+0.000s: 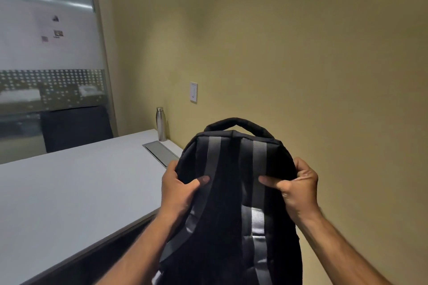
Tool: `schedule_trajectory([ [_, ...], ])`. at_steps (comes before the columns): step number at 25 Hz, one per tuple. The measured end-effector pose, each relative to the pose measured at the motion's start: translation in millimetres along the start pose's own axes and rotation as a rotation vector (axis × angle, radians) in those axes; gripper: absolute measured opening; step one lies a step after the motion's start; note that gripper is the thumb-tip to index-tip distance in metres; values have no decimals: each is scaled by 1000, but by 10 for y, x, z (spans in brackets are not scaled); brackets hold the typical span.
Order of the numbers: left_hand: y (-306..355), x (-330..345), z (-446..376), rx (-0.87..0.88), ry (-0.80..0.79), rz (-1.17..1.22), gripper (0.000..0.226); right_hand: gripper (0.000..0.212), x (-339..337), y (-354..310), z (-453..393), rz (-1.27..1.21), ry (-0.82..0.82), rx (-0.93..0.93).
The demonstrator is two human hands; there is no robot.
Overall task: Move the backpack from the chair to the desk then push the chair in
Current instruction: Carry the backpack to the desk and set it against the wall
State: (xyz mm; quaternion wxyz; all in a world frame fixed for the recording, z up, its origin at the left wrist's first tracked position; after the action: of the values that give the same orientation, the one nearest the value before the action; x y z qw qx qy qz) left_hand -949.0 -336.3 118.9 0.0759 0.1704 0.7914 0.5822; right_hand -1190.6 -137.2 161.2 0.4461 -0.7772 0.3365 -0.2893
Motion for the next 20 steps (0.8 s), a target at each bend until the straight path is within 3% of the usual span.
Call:
schedule_trajectory([
  [12,-396,228,-2837,88,170,-162,48,69,1435,1131,-2523,-143,-121,-60],
  [20,-534,176,-4414,67,208,-394,45,63,2454,1725,-3679,-212,-208,-56],
])
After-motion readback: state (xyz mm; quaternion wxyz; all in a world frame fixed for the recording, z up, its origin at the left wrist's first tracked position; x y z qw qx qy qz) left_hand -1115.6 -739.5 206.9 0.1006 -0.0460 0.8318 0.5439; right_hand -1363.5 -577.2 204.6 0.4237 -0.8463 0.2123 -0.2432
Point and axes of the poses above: each hand's wrist, its own z-axis away from the middle knuckle, its own x-axis out of the palm, y = z × x, the point moved 9 cm from there along -z, towards the middle knuckle
